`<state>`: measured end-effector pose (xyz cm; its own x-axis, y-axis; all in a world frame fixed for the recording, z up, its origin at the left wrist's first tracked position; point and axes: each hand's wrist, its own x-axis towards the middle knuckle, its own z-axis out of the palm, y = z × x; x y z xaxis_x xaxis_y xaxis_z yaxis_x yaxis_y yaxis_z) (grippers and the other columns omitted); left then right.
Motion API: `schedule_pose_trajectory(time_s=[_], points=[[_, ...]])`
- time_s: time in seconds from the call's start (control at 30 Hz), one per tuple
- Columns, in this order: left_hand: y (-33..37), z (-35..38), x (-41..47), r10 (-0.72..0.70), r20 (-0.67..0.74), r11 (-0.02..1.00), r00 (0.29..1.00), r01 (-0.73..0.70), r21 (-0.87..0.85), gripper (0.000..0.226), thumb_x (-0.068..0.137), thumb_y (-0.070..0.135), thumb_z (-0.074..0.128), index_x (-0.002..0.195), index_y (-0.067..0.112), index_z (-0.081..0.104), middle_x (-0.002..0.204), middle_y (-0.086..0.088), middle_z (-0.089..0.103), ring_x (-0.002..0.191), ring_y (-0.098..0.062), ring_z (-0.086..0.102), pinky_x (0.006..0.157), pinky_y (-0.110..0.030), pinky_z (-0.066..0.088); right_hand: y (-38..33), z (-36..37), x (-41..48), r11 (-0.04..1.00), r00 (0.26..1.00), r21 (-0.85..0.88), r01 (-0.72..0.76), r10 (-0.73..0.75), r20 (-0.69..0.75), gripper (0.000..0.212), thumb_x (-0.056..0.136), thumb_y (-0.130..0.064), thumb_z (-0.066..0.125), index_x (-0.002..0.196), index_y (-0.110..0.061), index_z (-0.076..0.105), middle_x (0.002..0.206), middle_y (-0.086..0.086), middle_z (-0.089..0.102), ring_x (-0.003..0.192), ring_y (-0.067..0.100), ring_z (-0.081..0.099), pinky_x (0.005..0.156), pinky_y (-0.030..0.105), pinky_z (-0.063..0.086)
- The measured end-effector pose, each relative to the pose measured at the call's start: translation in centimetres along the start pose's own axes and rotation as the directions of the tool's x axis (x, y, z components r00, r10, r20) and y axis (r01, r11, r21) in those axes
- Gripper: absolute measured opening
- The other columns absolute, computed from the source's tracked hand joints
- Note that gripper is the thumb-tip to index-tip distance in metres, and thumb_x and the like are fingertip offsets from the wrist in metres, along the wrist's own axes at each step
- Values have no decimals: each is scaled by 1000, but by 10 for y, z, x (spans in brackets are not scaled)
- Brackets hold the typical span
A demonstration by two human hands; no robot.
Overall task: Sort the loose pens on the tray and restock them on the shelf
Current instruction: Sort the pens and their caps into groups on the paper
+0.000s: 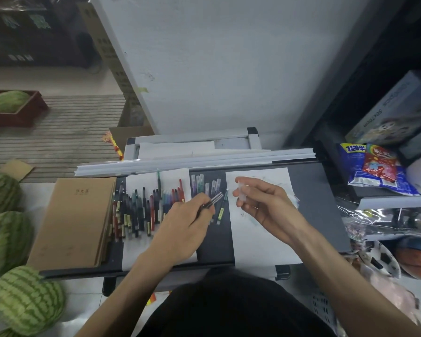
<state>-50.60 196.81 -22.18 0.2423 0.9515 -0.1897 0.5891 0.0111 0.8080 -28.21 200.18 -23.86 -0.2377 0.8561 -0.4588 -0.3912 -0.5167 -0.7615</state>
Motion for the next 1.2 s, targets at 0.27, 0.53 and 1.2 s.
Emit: schedule_pose_trajectory(time_s=[0.27, 0.53, 1.2], points=[[20, -12, -8, 129, -72, 991, 989, -126, 50, 23, 102, 31, 50, 83, 24, 59, 56, 1, 52, 48, -18, 47, 49, -35, 36, -16, 13, -18, 895, 963, -357, 268, -250, 96, 21, 97, -4, 65, 114, -7, 77, 81, 12, 68, 71, 21, 54, 70, 29, 44], [22, -17, -10, 139, -89, 988, 986, -133, 76, 21, 100, 30, 51, 84, 23, 63, 58, -2, 53, 51, -21, 50, 50, -35, 36, -33, 13, -20, 782, 941, -524, 338, -287, 179, 12, 90, 5, 72, 100, -1, 78, 79, -3, 76, 68, 10, 63, 66, 19, 49], [12, -10, -2, 181, -38, 968, 983, -171, 184, 25, 101, 36, 47, 84, 29, 64, 52, 6, 48, 50, -17, 49, 52, -23, 26, -22, 24, -13, 599, 946, -740, 307, -274, 171, 25, 90, -3, 75, 83, -27, 81, 72, -1, 74, 64, 14, 57, 66, 41, 51]])
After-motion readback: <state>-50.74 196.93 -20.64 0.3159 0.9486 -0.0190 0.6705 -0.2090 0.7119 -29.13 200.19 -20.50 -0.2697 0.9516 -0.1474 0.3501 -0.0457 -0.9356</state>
